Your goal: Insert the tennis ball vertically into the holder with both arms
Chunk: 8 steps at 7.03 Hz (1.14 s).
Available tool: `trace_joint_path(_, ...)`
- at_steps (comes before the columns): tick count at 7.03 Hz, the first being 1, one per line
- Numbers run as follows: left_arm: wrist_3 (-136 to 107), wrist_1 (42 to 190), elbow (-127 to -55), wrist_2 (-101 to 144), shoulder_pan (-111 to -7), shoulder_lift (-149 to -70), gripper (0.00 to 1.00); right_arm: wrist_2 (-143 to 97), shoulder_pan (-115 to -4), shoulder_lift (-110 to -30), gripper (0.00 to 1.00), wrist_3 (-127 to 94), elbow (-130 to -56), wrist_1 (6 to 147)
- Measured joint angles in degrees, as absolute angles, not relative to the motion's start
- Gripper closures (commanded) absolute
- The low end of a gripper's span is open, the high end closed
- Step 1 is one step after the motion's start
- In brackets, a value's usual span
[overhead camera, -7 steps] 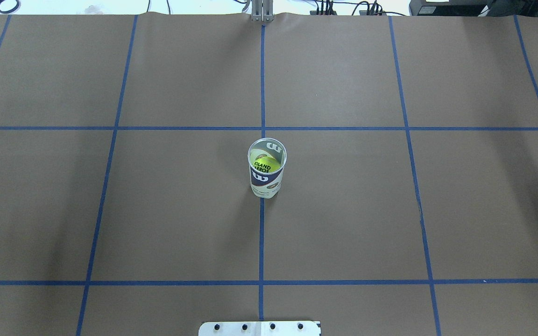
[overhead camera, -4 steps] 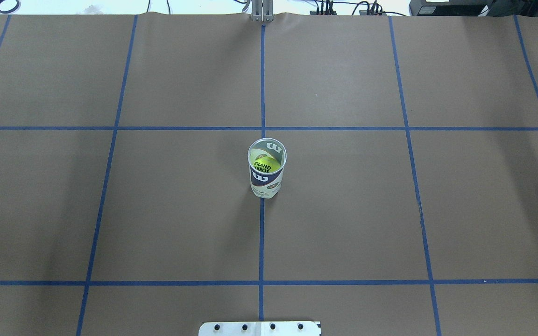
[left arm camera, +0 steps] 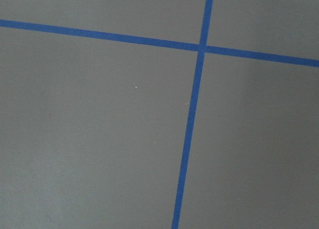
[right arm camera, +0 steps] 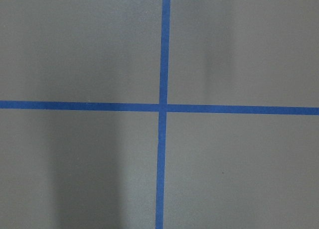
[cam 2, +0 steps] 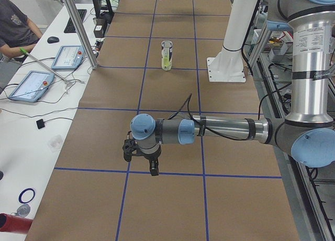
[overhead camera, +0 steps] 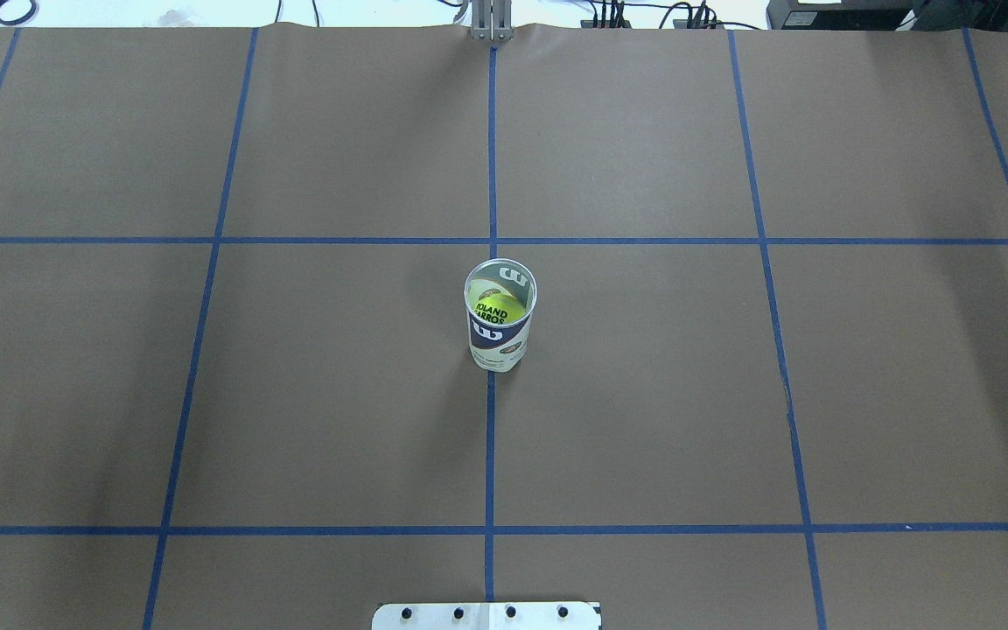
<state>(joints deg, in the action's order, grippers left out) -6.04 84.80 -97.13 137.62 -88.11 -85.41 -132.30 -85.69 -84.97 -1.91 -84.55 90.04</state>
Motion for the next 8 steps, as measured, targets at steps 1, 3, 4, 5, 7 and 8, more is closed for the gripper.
trace_joint_path(1, -5.9, 85.0, -97.2, 138.1, -88.1, -85.1, 0.01, -132.3, -86.0, -85.0, 0.0, -1.2, -84.5, 90.5)
trace_joint_path(3, -5.8, 86.4, -97.0, 138.3, -88.1, -85.0, 0.01, -132.1, -86.7, -85.6, 0.0, 0.7, -85.4, 90.9)
trace_joint_path(4, -5.7, 87.0, -96.8, 138.2, -88.0, -85.0, 0.01, -132.1, -87.0, -86.4, 0.0, 1.0, -86.7, 90.9)
trace_joint_path(5, -5.8, 87.3, -96.8, 138.2, -88.0, -85.2, 0.01, -132.0, -87.0, -87.0, 0.0, 1.1, -87.7, 91.0)
trace_joint_path(7, -5.8, 87.3, -97.5, 138.3, -88.0, -85.8, 0.01, -132.1, -87.0, -87.3, 0.0, 1.1, -88.5, 91.0)
trace_joint_path(8, -5.8, 87.3, -98.5, 138.2, -88.0, -85.9, 0.01, -132.1, -87.0, -87.1, 0.0, 1.0, -88.7, 91.0)
